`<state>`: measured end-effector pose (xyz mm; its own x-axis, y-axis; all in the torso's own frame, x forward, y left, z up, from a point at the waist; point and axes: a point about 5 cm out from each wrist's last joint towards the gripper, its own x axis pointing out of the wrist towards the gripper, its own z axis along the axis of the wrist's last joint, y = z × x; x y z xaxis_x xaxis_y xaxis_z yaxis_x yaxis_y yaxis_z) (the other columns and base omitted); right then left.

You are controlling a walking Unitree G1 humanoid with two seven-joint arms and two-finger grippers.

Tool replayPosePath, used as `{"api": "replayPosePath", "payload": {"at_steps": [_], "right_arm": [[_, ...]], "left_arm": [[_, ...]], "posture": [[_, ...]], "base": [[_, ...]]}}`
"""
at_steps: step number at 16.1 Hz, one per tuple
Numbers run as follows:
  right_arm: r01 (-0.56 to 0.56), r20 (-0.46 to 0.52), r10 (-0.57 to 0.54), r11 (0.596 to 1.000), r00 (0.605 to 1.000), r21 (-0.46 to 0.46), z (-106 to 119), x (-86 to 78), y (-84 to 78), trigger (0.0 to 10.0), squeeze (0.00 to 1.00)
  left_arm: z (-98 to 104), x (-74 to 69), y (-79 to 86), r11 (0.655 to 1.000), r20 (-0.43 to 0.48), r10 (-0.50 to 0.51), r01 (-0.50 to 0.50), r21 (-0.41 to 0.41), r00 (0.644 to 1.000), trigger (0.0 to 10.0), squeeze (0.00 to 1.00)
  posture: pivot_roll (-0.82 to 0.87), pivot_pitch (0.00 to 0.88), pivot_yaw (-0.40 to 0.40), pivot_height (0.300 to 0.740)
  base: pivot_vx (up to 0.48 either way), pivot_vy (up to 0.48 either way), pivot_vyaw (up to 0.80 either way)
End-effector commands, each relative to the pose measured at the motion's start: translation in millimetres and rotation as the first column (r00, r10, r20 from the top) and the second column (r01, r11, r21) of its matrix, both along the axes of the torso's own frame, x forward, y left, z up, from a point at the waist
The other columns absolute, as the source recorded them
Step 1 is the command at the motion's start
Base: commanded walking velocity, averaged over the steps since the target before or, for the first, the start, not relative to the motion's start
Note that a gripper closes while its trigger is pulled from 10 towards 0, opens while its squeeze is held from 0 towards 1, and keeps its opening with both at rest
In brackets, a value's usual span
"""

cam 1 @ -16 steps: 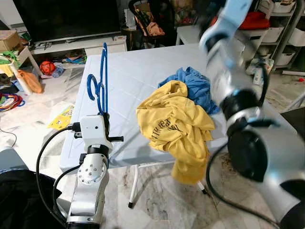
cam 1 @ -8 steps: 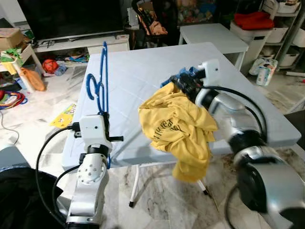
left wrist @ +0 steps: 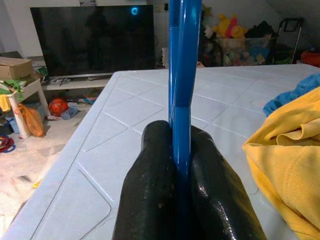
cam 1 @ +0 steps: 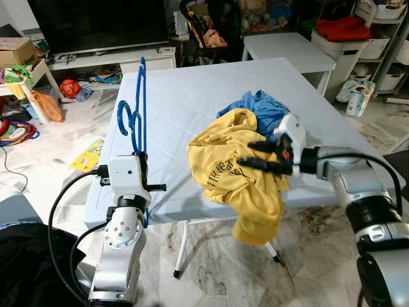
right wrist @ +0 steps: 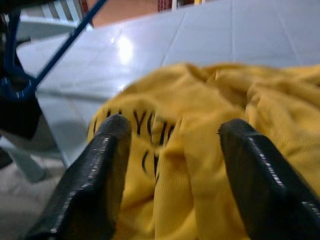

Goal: Hang hanger

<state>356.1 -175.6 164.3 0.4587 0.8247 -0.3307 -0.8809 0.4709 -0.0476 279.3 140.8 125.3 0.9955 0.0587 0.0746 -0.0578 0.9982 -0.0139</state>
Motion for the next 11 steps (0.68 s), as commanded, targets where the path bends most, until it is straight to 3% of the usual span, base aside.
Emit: {"api": "replayPosePath", "payload": {"at_steps": [1,2,4,8,11], "right_arm": [[-0.035,0.033,0.037,0.998,0.999,-0.053,2.5,-1.3,4.5,10.0,1.0],[-0.021,0.026,0.022,0.998,0.999,-0.057,1.1,-1.6,6.5,10.0,1.0],[-0.01,0.069,0.023,0.983,0.997,-0.185,-13.5,-4.4,12.9,10.0,1.0],[-0.053,0.083,0.078,0.963,0.994,-0.264,-28.9,-11.9,30.9,10.0,1.0],[0.064,0.162,-0.015,0.95,0.987,-0.307,-31.9,-2.2,38.5,10.0,1.0]], "left_arm": [[-10.1,-2.3,4.1,1.0,-0.051,0.009,-0.009,0.007,0.999,10.0,0.0],[-10.2,-2.3,3.5,1.0,-0.051,0.008,-0.008,0.006,0.999,10.0,0.0],[-10.1,-2.5,2.8,1.0,-0.052,0.006,-0.005,0.005,0.999,10.0,0.0],[-10.1,-2.8,4.2,1.0,-0.053,0.008,-0.007,0.009,0.999,10.0,0.0],[-10.1,-2.7,3.6,1.0,-0.052,0.006,-0.006,0.007,0.999,10.0,0.0]], "posture": [[-0.08,0.0,0.04,0.74],[-0.08,0.0,0.04,0.74],[-0.08,0.0,0.04,0.74],[-0.07,0.0,0.042,0.74],[-0.07,0.0,0.039,0.74]], "base": [[0.0,0.0,0.0],[0.0,0.0,0.0],[0.0,0.0,0.0],[0.0,0.0,0.0],[0.0,0.0,0.0]]}}
